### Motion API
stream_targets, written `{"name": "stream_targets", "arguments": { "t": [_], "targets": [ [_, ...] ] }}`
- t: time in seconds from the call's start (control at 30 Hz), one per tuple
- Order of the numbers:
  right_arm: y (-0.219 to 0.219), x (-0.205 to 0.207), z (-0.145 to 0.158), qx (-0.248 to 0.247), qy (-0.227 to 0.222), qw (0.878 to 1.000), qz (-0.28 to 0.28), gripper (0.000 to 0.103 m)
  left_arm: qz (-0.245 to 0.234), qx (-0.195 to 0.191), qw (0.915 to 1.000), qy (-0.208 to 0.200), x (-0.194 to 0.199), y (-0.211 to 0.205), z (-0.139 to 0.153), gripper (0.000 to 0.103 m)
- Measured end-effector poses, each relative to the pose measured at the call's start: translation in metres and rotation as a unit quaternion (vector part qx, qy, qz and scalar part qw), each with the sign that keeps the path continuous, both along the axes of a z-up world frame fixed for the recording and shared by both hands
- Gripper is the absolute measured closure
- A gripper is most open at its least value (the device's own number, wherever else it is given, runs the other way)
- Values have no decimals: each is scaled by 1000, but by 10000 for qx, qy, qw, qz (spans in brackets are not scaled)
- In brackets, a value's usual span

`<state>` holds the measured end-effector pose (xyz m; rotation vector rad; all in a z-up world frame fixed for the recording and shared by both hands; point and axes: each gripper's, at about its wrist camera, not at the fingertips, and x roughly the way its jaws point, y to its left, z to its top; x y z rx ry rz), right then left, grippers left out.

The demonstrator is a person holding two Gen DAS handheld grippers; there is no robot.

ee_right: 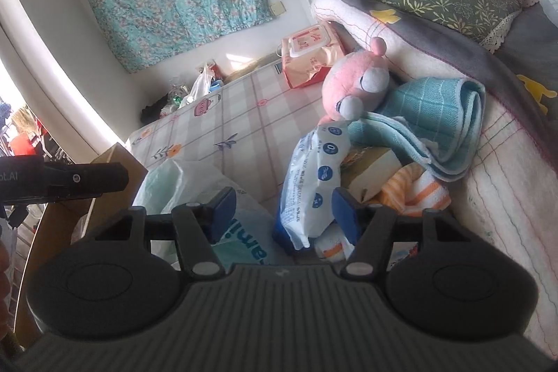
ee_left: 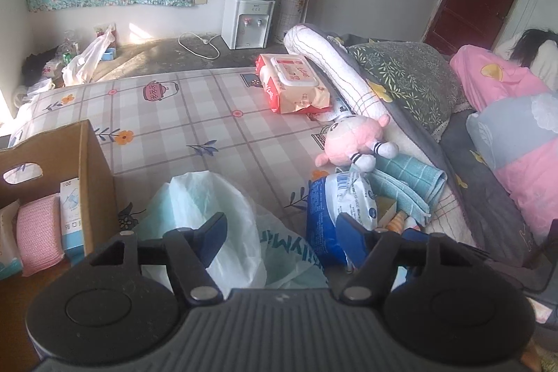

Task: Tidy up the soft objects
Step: 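Reach the left tool to the blue-and-teal wet-wipes pack and grasp it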

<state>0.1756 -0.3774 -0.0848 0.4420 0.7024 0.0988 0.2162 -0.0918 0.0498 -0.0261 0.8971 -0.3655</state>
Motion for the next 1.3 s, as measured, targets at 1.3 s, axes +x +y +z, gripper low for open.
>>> {"name": "stream_targets", "arguments": {
  "t": [1.3],
  "targets": [
    [14, 80, -33, 1177, 569, 9904, 456, 52, -95, 519, 9907, 1255, 119, -37, -91, 67]
  ]
}}
